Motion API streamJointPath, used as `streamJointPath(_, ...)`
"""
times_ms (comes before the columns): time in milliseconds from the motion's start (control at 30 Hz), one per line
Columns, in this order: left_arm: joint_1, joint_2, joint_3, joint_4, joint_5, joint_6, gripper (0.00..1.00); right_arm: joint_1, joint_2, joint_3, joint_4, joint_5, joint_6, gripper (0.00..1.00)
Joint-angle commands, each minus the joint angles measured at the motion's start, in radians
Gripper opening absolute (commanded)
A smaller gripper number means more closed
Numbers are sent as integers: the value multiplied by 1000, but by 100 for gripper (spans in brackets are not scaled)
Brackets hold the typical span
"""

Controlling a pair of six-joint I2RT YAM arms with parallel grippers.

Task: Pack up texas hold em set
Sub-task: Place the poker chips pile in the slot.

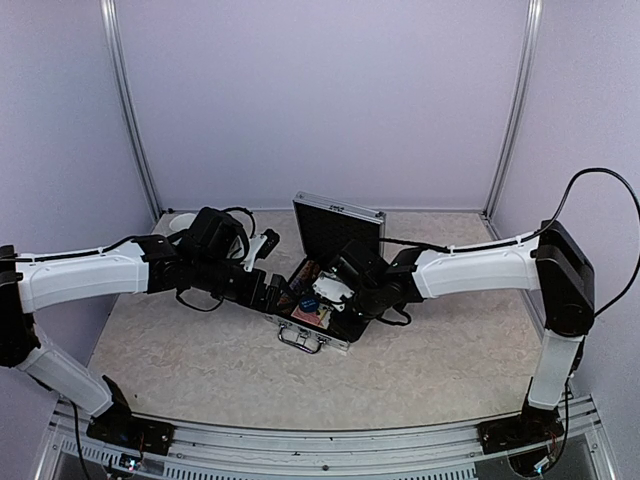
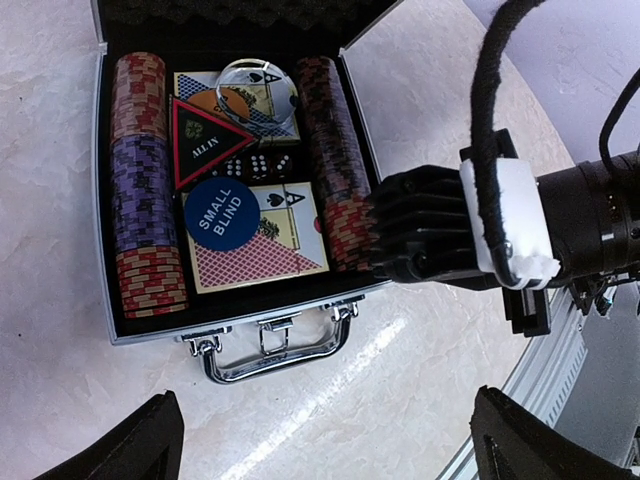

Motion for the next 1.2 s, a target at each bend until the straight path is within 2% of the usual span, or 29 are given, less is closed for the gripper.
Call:
streamJointPath(0, 4, -4, -8, 20, 10, 7, 99, 22, 30, 17, -12, 12, -8, 0)
streamJointPath(167, 4, -1, -8, 17, 12, 11, 99, 39, 39, 21, -23, 87, -41, 0)
streamJointPath(267, 4, -1, -9, 18, 6, 11, 99, 44, 39, 27, -31, 95, -41, 12)
streamJointPath(400, 4, -2, -8, 16, 2, 11, 99, 46, 37, 25, -33, 107, -40, 19)
streamJointPath(900, 5, 1, -8, 9, -12, 20, 99, 46, -14, 38, -47, 111, -37, 28)
streamJointPath(1167, 4, 1, -11, 7, -20, 20, 99, 45, -59, 33, -48, 90, -24, 24)
